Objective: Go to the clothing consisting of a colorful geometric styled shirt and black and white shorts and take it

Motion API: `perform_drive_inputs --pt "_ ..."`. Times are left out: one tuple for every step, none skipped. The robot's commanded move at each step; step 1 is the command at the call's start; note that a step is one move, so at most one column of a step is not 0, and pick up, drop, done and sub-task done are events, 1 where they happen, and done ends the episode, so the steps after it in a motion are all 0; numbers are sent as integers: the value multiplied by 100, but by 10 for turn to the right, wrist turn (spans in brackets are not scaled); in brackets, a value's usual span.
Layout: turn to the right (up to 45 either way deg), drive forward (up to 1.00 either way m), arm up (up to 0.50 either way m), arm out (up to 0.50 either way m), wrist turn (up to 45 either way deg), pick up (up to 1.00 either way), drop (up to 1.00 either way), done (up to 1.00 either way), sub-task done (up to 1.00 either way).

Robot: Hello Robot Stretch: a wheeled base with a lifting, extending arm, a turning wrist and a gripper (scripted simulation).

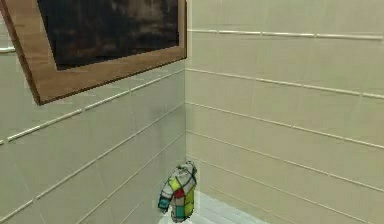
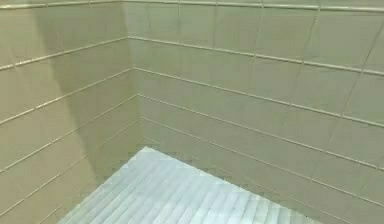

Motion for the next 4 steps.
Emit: perform_drive_inputs --pt "300 0 0 0 0 0 0 0 0" --pt "0 70 0 0 0 0 0 0 0" --pt "-450 0 0 0 0 0 0 0 0" --pt "-450 0 0 0 0 0 0 0 0"
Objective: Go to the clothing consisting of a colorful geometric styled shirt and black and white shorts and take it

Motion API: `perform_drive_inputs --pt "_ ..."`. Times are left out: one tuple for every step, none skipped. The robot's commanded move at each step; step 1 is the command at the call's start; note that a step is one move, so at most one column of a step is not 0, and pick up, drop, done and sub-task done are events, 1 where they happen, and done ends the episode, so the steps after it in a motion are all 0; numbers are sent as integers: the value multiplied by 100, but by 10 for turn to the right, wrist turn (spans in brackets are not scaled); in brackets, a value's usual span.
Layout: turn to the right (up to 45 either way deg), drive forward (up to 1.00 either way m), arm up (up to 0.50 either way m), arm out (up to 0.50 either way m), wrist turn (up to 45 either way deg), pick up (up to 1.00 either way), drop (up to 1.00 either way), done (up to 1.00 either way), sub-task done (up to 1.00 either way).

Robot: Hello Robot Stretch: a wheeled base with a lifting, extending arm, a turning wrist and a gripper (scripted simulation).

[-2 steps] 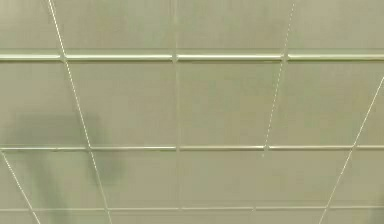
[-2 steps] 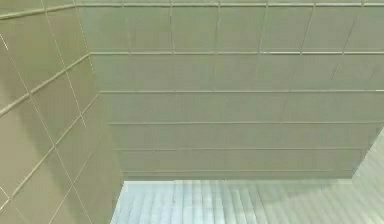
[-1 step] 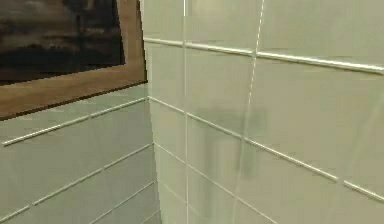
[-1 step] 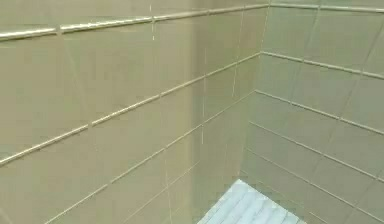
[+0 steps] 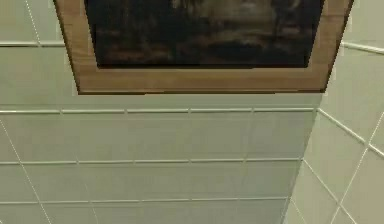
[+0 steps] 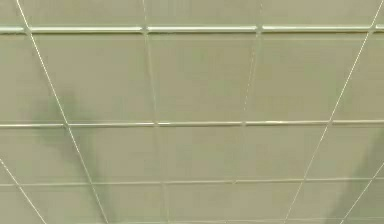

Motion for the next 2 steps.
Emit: perform_drive_inputs --pt "-450 0 0 0 0 0 0 0 0" --pt "-210 0 0 0 0 0 0 0 0"
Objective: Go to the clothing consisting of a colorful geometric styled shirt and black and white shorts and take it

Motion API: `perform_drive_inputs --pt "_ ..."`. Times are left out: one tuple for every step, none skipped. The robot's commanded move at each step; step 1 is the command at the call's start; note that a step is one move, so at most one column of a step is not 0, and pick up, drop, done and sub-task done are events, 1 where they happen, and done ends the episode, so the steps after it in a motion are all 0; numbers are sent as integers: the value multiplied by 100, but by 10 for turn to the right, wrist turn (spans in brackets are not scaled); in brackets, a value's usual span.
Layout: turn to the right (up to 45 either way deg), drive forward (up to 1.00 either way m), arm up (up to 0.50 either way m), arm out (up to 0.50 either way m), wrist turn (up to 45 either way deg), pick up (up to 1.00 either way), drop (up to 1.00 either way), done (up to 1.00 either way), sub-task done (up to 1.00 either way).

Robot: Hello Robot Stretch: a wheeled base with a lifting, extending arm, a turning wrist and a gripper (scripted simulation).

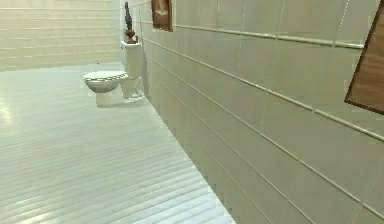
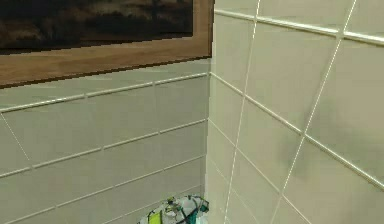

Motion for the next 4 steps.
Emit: perform_drive_inputs --pt "0 0 34 0 0 0 0 0 0" --pt "0 0 0 28 0 0 0 0 0" --pt "0 0 0 0 450 0 0 0 0" --pt "0 0 0 0 450 0 0 0 0"
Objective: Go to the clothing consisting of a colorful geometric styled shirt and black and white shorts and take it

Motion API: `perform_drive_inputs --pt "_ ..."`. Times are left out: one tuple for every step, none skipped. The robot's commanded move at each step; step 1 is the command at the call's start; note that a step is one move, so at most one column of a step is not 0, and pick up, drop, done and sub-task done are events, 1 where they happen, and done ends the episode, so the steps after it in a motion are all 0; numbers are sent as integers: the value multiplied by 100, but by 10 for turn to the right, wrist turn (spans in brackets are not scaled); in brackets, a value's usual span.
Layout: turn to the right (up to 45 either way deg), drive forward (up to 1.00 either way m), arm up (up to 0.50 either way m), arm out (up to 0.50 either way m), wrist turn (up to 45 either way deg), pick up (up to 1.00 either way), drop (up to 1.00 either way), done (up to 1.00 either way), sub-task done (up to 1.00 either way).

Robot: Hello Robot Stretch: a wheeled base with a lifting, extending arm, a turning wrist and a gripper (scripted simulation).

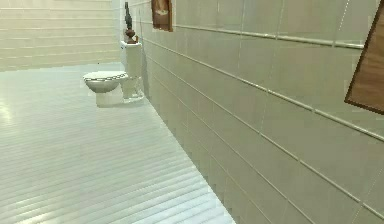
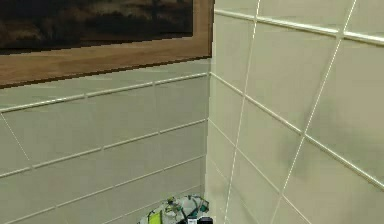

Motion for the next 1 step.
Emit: perform_drive_inputs --pt "0 0 0 0 450 0 0 0 0"
